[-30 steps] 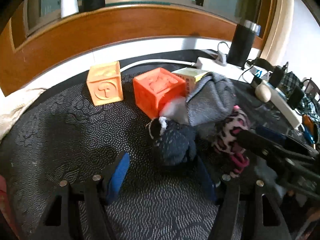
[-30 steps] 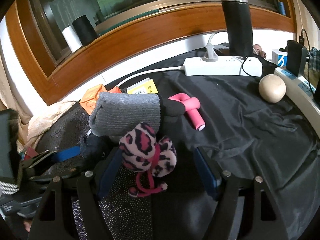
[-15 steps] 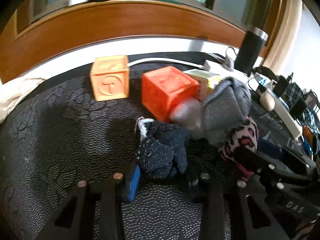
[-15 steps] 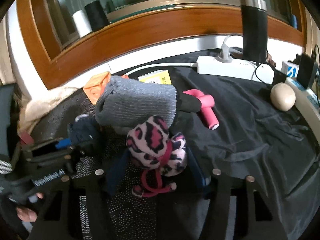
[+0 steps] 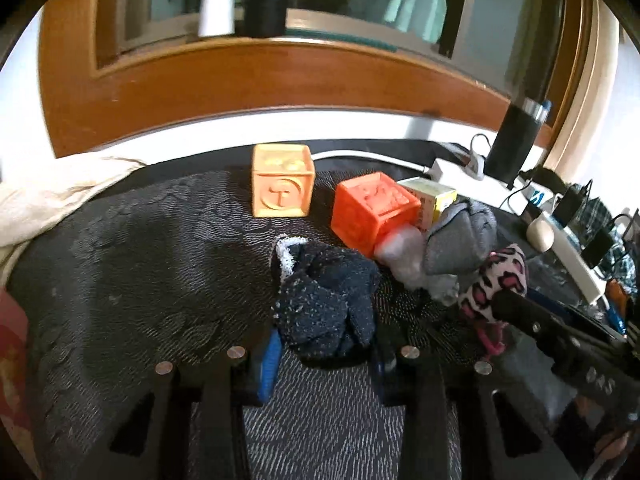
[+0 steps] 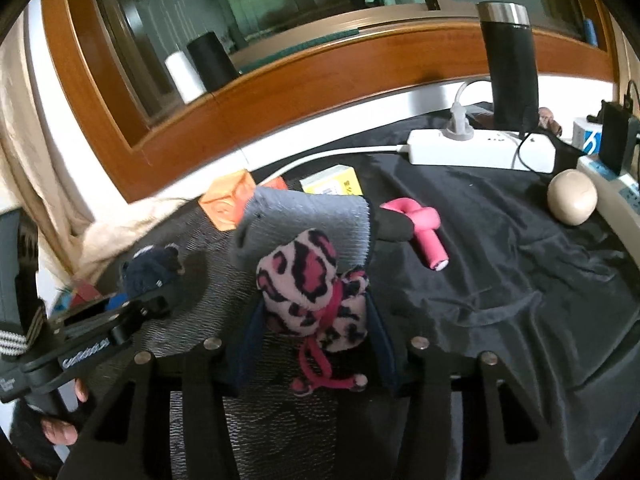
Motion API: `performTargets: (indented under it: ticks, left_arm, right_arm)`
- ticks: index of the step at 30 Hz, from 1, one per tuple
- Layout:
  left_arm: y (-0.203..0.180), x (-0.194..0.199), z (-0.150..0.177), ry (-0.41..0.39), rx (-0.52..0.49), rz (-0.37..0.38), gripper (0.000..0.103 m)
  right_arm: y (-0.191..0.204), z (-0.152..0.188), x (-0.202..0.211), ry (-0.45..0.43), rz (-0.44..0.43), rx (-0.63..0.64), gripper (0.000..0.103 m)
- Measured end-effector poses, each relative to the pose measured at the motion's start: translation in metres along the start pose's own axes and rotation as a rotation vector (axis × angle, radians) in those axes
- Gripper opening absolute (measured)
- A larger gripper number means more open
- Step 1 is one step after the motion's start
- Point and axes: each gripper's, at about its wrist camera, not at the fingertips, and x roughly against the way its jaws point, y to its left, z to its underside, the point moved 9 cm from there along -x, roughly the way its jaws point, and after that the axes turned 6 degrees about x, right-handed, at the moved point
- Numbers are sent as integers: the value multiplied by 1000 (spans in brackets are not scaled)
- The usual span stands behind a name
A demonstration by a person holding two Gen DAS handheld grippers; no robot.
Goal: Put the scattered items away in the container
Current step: 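Grasp the black knit beanie with the left tool while the right tool grasps the pink leopard plush, then carry the beanie and leopard plush over the red tin and open both tools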
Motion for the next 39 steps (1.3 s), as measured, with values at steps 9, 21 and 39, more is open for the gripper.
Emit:
performTargets:
  ticks: [9, 21, 39]
  left_arm:
    - [42, 60, 6, -86, 77, -41, 38]
    - [123, 140, 19, -192, 176, -104, 38]
    - [346, 193, 0, -204, 358, -229, 38]
  right_arm:
    - [11, 2, 7, -21, -37, 10, 53]
    - [15, 11, 2, 2, 3, 41, 53]
    - [218, 8, 17, -1, -331, 144, 53]
